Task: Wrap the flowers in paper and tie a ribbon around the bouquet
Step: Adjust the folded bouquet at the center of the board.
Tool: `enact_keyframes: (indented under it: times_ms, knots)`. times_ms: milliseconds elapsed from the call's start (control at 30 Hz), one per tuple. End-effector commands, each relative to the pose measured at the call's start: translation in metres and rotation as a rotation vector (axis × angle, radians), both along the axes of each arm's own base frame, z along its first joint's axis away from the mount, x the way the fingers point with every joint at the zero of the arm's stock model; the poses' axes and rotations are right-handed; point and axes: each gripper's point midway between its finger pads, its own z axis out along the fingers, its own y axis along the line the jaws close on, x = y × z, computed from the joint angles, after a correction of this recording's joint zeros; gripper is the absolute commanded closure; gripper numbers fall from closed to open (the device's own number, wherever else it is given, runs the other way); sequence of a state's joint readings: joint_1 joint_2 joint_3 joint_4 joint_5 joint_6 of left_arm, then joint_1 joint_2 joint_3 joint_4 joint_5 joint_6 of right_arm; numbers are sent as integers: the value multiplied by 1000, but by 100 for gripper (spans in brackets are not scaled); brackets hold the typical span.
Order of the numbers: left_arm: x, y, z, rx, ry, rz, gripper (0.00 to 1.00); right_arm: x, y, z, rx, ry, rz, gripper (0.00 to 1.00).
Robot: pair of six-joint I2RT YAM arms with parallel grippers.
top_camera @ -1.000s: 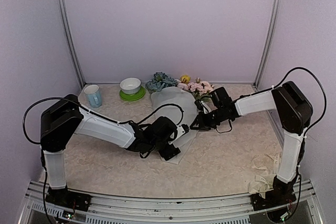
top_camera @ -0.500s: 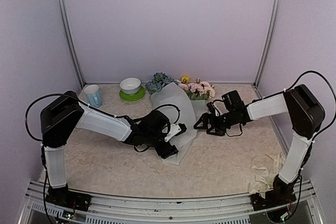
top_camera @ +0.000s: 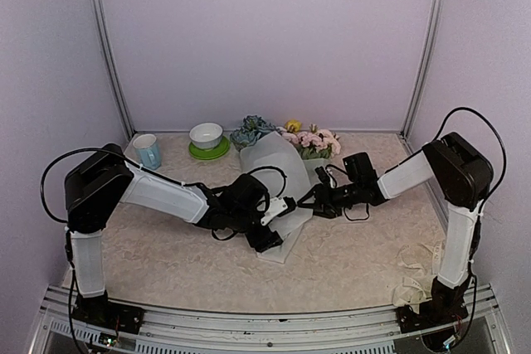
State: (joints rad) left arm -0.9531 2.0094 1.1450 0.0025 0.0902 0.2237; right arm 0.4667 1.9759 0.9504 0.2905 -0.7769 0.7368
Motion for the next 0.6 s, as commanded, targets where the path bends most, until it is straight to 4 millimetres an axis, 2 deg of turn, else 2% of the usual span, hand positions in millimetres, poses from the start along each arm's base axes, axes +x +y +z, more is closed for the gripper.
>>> enact_keyframes:
  times_ms: [0,100,167,200,233,333,367,467,533,567]
  knots:
    - [-30,17,-27,69,101,-63,23,-6,7,4,56,14,25,70]
    - [-27,13,-10,22,71,-62,22,-6,6,8,60,3,26,99]
    - [-25,9,13,-40,33,-59,14,-6,4,8,49,4,23,100]
    - [-25,7,28,-83,9,-63,5,-6,2,7,43,6,25,100]
    - [-25,4,47,-136,-20,-71,2,-8,0,7,38,9,28,100]
    - [-31,6,95,-303,-65,-112,1,-14,-4,5,26,15,52,100]
    - [-27,8,110,-363,-61,-100,1,-17,-4,4,24,18,66,100]
    - [11,26,133,-475,-46,21,1,-27,-7,-2,-7,38,108,100]
    - [56,45,131,-467,-74,185,1,-34,-10,-2,-22,38,138,100]
    - [75,52,128,-440,-89,259,5,-39,-11,-3,-30,44,156,100]
